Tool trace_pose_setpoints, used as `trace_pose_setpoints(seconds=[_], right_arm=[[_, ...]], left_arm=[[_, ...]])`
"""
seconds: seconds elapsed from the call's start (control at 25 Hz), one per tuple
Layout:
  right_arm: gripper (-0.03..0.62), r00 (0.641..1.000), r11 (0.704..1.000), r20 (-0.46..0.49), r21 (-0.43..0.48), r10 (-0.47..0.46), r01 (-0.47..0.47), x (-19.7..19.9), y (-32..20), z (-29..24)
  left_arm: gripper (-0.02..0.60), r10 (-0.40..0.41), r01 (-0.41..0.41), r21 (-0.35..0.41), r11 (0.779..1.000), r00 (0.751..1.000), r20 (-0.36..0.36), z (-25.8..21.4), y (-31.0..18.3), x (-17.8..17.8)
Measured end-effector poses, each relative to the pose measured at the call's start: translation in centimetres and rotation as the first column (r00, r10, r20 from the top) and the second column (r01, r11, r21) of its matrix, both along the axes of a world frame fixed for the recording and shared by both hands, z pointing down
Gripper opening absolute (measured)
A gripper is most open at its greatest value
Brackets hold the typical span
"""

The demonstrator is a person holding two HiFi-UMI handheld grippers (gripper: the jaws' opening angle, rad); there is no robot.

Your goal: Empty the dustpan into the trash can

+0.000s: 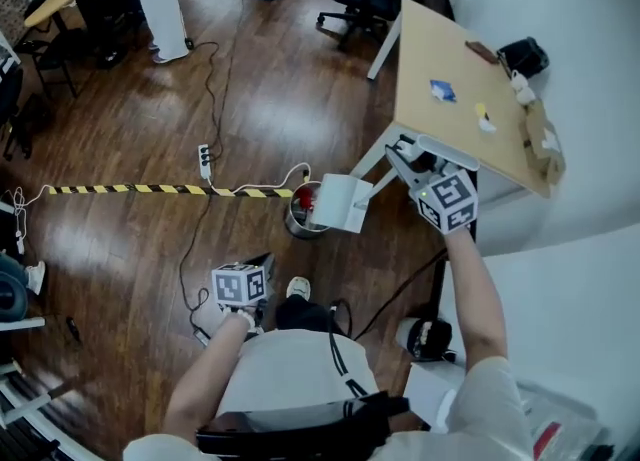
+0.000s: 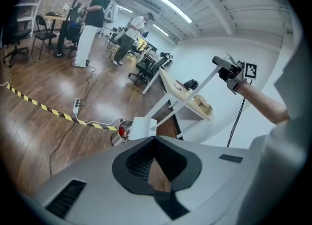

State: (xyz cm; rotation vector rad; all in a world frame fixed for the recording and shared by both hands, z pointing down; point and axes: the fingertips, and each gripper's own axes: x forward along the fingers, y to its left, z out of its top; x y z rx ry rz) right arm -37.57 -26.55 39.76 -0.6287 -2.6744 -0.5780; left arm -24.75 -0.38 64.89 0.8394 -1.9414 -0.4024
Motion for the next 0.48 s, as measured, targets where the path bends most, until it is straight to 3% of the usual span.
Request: trace_pose_setpoints(seconds=[0.16, 0.32, 0.48], right_arm=[[0.164, 0.979, 0.974, 0.016, -0.112, 0.201, -0.198, 0.9, -5.8, -1.2], [0.162, 0.913, 0.896, 0.027, -0.206, 0.407, -0.393, 4.4, -12.2, -3.0], [0.143, 0.842, 0.823, 0.03, -0.236, 0.538, -0.517, 8.6, -16.2, -5.2]], left_arm=[[-0.003, 0.059, -0.059, -0.012, 0.998, 0.998, 0.005, -0.1, -1.8, -0.4], [-0.002, 0.127, -0.127, -0.021, 0.992, 0.992, 0.004, 0.2, -4.1, -0.2], [-0.002, 0.209, -0.209, -0.021, 0.978, 0.978, -0.002, 0.3, -6.0, -0.5]])
